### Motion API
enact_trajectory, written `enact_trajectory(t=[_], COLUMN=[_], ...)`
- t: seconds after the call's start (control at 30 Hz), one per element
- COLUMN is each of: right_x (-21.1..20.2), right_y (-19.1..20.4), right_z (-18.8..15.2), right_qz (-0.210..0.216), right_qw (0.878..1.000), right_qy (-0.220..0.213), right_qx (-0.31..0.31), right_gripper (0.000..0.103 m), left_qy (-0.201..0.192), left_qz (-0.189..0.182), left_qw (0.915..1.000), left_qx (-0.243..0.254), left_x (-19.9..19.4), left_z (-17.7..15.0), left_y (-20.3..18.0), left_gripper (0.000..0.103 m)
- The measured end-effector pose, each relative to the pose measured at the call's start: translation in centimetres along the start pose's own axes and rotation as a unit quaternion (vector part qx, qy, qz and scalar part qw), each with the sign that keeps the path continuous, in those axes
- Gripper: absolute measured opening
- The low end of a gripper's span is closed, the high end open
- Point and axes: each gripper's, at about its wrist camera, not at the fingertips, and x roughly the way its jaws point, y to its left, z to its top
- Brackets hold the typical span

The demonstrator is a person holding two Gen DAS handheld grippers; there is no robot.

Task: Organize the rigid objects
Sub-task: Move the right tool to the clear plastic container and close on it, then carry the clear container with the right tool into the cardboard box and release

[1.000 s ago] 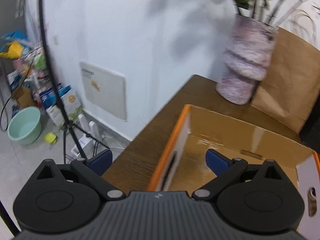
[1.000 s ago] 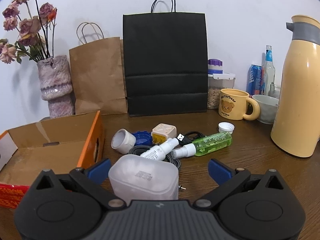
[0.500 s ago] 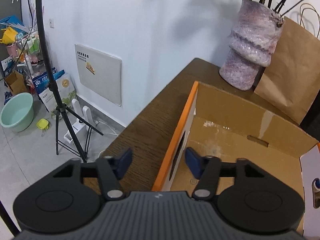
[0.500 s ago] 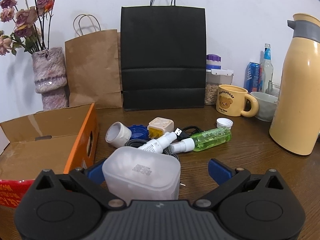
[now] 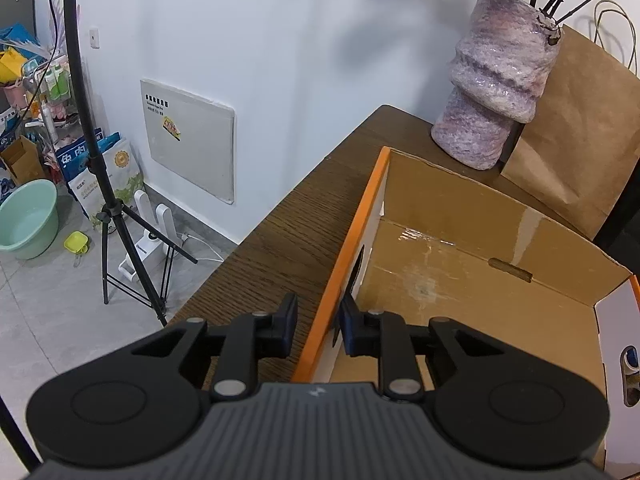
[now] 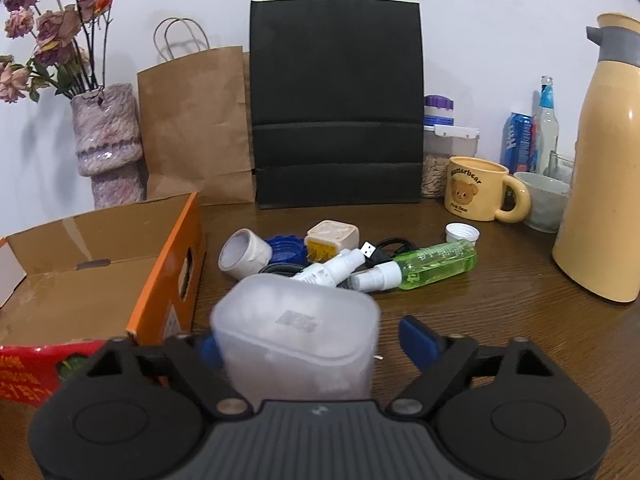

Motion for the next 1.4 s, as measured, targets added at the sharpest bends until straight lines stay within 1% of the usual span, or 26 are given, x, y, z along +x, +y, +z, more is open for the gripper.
enact_trajectory(t=[0.03,0.07,0.17,0.43,0.77,1.0,1.2,1.4], right_x=[-0.1,-0.3,-0.6,-1.8,-2.6,-1.9,-0.6,0.5], right_y=[0.0,0.0,-0.1,-0.4,1.5,4.5,8.2,12.8], right_z=[0.0,-0.1,-0.1,0.8,3.6,6.1,7.5,7.8], right_qz=[0.004,0.004,0.008,0.014,0.033,0.060,0.095,0.132], right_qw=[1.000,1.000,1.000,0.999,0.996,0.993,0.991,0.987], right_qy=[-0.002,-0.004,-0.007,-0.039,-0.082,-0.100,-0.095,-0.083], right_qx=[0.000,-0.001,0.002,0.008,-0.012,-0.021,-0.024,-0.037], right_gripper=[0.067,0.066,0.066,0.066,0.066,0.066,0.066,0.066], left_qy=[-0.001,-0.001,-0.001,-0.001,-0.002,-0.004,-0.005,-0.005], left_qz=[0.001,0.001,0.001,0.002,0.002,0.002,0.003,0.001], left_qw=[1.0000,1.0000,1.0000,1.0000,1.0000,1.0000,0.9999,1.0000], left_qx=[0.001,0.002,0.002,0.003,0.004,0.008,0.008,0.008], left_x=[0.0,0.0,0.0,-0.1,-0.1,-0.1,-0.1,-0.2], left_z=[0.0,0.0,0.0,-0.1,-0.1,-0.1,-0.1,-0.2], left_y=[0.0,0.0,0.0,0.0,-0.1,-0.2,-0.2,-0.2], left_gripper=[0.023,0.023,0.023,0.023,0.023,0.023,0.023,0.023])
